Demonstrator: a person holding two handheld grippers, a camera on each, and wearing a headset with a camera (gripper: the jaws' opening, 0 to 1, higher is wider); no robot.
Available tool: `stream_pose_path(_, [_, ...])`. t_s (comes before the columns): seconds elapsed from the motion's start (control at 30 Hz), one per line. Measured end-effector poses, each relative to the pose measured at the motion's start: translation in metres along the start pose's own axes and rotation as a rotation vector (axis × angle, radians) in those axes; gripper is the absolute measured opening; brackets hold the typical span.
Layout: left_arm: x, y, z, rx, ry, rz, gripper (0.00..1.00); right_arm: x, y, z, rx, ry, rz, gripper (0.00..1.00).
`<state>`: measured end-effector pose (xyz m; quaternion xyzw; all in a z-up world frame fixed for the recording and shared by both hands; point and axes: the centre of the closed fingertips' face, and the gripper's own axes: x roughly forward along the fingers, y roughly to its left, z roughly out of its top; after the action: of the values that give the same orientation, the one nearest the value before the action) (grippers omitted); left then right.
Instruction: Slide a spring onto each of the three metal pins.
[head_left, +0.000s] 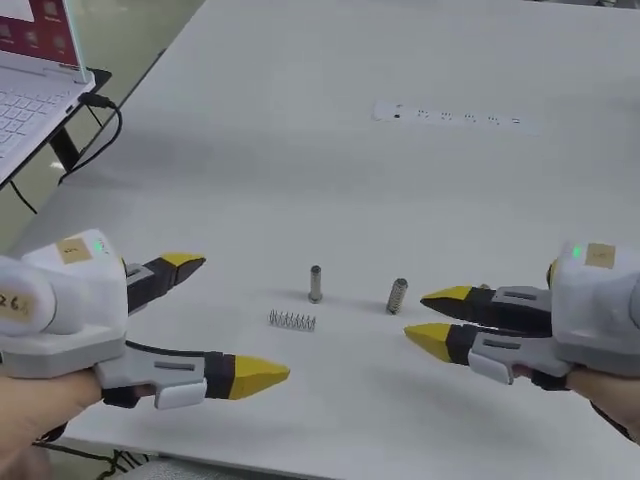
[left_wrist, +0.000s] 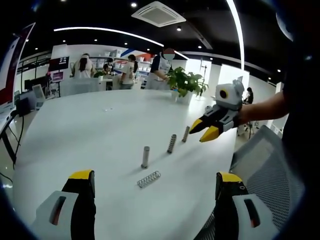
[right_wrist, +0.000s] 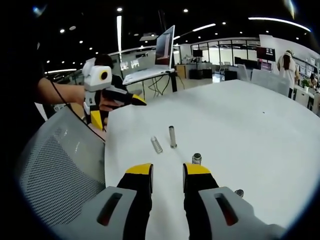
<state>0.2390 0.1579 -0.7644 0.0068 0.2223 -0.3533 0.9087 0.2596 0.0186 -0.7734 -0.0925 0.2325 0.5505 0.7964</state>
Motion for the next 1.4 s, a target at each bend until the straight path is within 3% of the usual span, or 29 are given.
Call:
stream_pose_path(0.4, [-0.002,0.001,-0.002,-0.003,0.003,0.004,0.98,0.024,0.015,0.020,-0.108,0.005,0.050,0.20])
stream_pose_path(0.73, [-0.004,0.003,-0.003,-0.009,0.001,0.005,0.98,0.048,0.035,0.030,-0.147,0.008,0.103,0.20])
stream_pose_path(0.93, [-0.005,0.002,-0.004,-0.009,0.001,0.003,0.98,0.060,0.039,0.028,-0.181,0.038,0.113,0.20])
stream_pose_path(1.4, [-0.005,0.002,-0.003,-0.006,-0.002,-0.003,0.98,0.095,0.042,0.020,-0.183,0.104,0.131,0.18])
